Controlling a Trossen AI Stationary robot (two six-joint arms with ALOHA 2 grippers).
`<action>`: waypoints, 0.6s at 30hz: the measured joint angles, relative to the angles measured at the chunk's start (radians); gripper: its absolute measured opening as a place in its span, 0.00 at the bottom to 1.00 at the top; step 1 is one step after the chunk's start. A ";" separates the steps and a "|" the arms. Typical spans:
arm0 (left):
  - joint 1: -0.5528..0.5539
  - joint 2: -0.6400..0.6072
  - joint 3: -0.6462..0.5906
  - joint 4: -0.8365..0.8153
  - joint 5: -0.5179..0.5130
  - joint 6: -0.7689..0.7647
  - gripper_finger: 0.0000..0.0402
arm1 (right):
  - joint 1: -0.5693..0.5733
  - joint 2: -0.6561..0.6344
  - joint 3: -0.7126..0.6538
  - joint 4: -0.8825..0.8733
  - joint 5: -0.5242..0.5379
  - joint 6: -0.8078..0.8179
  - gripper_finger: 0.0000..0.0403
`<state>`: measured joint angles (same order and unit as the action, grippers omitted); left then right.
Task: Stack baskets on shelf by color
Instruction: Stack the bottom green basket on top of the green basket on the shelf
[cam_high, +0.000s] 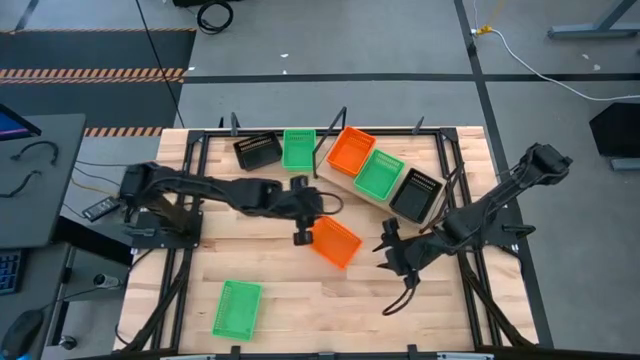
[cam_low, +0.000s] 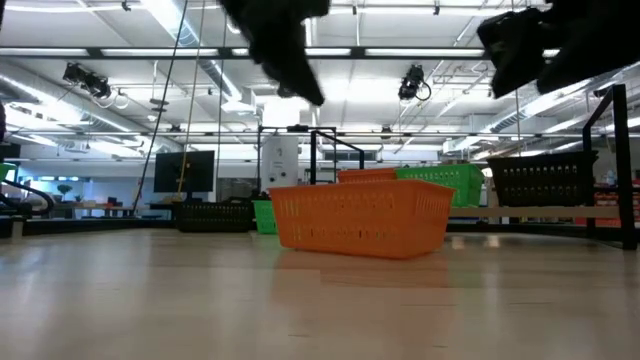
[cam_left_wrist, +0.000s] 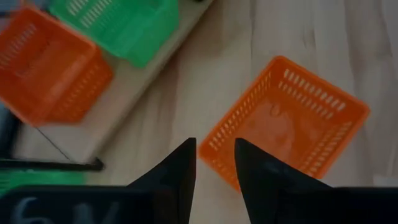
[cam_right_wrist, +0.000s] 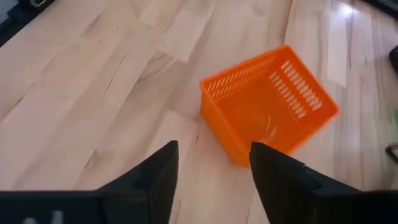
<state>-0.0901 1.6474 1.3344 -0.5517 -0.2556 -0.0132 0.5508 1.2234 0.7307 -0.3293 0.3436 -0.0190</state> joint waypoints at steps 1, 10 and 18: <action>0.003 -0.024 -0.067 0.052 0.008 -0.008 0.29 | -0.007 0.020 0.000 0.028 0.000 -0.017 0.52; -0.049 -0.242 -0.469 0.407 0.009 -0.138 0.29 | -0.094 0.239 0.138 0.022 0.001 -0.116 0.58; -0.223 -0.340 -0.573 0.427 -0.089 -0.312 0.29 | -0.122 0.358 0.301 -0.050 -0.053 -0.161 0.57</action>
<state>-0.3132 1.3075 0.7610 -0.1247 -0.3451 -0.3256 0.4292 1.5810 1.0315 -0.3791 0.2902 -0.1799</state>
